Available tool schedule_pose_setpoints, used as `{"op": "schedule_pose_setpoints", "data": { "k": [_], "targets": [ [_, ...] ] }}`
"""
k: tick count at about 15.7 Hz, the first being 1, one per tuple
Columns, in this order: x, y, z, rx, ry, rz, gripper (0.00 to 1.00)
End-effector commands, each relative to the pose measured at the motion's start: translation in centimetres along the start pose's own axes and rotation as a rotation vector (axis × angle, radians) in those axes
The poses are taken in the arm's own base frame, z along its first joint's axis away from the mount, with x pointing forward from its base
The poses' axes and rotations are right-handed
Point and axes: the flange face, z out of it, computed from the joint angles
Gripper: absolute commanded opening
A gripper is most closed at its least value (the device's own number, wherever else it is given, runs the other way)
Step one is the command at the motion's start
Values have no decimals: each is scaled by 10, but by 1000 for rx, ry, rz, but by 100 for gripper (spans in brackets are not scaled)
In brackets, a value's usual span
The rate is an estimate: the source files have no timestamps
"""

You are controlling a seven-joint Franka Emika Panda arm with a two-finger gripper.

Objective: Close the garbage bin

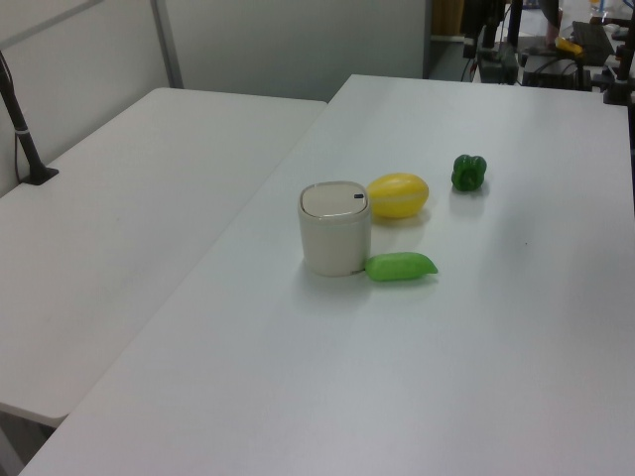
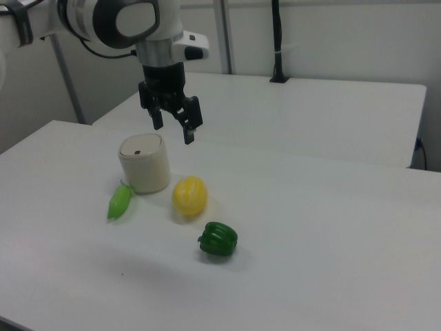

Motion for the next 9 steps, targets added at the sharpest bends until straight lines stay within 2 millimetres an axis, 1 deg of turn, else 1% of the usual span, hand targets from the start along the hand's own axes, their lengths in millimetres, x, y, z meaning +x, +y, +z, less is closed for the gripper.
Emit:
{"op": "schedule_pose_setpoints", "data": {
  "k": [1, 3, 4, 6, 7, 8, 9],
  "targets": [
    [-11, -8, 2, -74, -43, 49, 100],
    [-16, -8, -3, -68, -41, 58, 100],
    [-18, -8, -2, -67, -50, 68, 100],
    [-24, -7, -8, -63, -43, 75, 100],
    [-25, -6, -7, -63, -48, 75, 100],
    [-28, -5, -12, -60, -37, 77, 100],
    [-29, -3, -14, -60, -37, 80, 100]
  ]
}}
